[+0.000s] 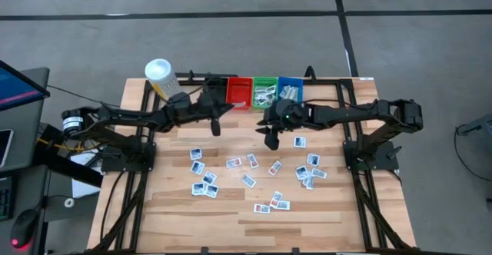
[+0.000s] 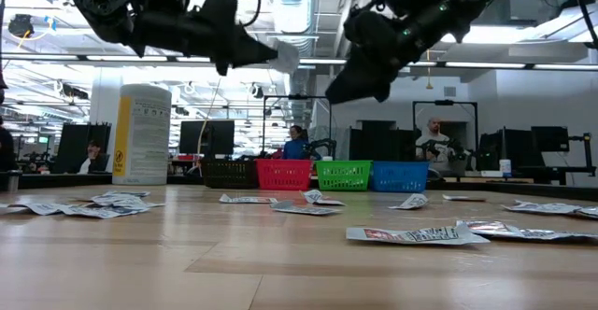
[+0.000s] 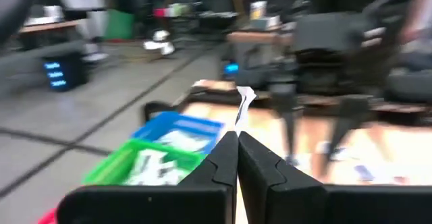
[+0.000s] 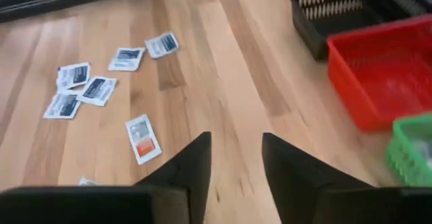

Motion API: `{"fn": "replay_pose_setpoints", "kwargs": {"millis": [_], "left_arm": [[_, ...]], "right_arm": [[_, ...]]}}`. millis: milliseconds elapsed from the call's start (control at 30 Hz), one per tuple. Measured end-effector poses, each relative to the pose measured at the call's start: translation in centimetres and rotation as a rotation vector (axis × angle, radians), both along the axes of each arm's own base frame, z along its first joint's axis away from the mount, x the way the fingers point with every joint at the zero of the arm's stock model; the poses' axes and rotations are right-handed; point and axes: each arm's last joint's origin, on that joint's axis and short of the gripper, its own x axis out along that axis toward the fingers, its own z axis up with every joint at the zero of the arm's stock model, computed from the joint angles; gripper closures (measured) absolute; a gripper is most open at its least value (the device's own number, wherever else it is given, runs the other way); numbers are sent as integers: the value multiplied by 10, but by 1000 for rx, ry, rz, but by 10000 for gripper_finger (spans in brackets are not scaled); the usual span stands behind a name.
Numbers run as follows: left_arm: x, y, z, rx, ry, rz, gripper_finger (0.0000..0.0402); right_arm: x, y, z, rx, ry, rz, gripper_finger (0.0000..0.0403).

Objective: Pick & Place First Aid Supplies
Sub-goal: Put the alcohol pad into the red bin

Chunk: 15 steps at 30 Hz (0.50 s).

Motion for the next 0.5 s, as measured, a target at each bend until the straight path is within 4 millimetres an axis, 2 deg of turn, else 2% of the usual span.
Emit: {"fn": "replay_pose_setpoints", "kwargs": {"millis": [167,333,500], "left_arm": [[6,10,-18,44,84,175,393],[15,31,-47,22,173,240,388],[24,63,-50,13,178,322,391]], "right_arm": [[-1,5,-3,78,32,-56,267],[-4,14,-8,149,89,-81,277],[-10,19,-15,216,181,-117,290]]}}
